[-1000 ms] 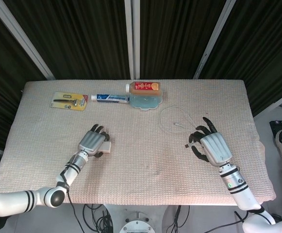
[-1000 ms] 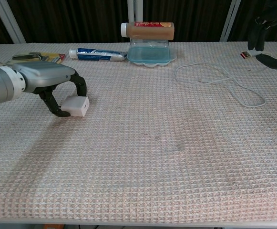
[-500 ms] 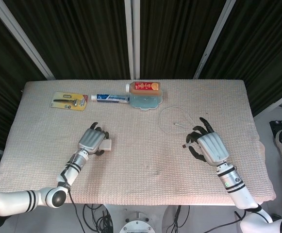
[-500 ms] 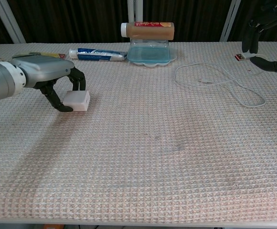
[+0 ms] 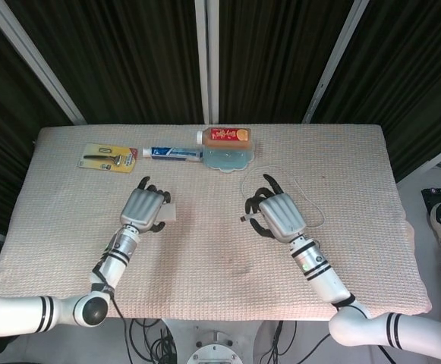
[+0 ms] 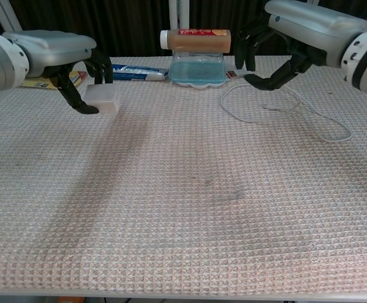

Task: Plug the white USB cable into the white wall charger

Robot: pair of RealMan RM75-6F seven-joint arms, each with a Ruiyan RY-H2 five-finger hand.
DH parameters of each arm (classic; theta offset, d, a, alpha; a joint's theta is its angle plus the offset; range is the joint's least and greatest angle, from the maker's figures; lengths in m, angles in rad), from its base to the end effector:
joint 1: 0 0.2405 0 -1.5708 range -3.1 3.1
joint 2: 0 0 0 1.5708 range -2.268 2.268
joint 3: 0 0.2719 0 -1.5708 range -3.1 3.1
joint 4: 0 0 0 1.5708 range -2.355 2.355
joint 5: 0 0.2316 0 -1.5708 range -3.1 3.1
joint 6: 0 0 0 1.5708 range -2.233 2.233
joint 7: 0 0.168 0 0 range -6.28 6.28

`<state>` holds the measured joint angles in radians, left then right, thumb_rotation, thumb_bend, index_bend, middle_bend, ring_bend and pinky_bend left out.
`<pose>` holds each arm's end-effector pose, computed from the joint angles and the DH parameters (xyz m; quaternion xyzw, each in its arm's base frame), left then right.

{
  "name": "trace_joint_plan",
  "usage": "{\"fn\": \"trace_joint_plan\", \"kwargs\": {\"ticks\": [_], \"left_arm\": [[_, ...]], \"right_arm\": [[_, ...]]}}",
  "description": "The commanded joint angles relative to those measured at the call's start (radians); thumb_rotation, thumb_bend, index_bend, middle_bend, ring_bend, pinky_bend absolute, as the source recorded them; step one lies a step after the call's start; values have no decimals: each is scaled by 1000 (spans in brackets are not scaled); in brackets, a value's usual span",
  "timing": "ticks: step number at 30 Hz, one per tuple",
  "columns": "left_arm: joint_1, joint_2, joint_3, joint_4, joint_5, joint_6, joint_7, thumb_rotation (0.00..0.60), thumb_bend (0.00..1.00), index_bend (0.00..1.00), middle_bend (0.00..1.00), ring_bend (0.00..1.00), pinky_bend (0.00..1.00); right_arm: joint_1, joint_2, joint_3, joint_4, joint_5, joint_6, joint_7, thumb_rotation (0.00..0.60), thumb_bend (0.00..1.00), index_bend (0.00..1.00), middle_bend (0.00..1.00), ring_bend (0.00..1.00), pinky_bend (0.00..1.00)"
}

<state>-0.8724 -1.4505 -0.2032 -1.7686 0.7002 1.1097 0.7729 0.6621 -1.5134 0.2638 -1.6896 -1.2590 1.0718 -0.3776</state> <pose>-0.1074 0.3770 -0.0152 -0.7465 -0.3570 -0.3027 0.4730 -0.0986 -0.3529 -0.0107 0.7133 -0.3476 0.4689 0.3881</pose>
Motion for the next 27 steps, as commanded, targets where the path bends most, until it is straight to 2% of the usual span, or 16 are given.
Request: {"fn": "trace_joint_plan", "kwargs": {"ticks": [1, 6, 10, 20, 27], "left_arm": [[-20, 6, -24, -39, -44, 43, 33, 600, 222, 487, 480, 261, 95], [-46, 8, -46, -74, -104, 82, 70, 600, 217, 487, 480, 261, 100], [-66, -1, -60, -81, -144, 101, 87, 600, 213, 487, 480, 261, 111], [-118, -43, -98, -90, -236, 178, 141, 600, 211, 487, 481, 273, 134], [-143, -55, -122, -93, -275, 193, 142, 600, 211, 487, 483, 280, 138]], "right_arm": [[81, -121, 59, 53, 128, -16, -126, 600, 385, 641, 519, 292, 26], [155, -225, 94, 93, 230, 21, -270, 600, 385, 641, 521, 292, 25], [200, -283, 132, 122, 294, 47, -321, 600, 385, 641, 521, 292, 24], [288, -382, 200, 220, 395, 87, -351, 600, 386, 641, 521, 292, 15], [315, -418, 209, 261, 422, 100, -339, 600, 391, 641, 522, 292, 15]]}}
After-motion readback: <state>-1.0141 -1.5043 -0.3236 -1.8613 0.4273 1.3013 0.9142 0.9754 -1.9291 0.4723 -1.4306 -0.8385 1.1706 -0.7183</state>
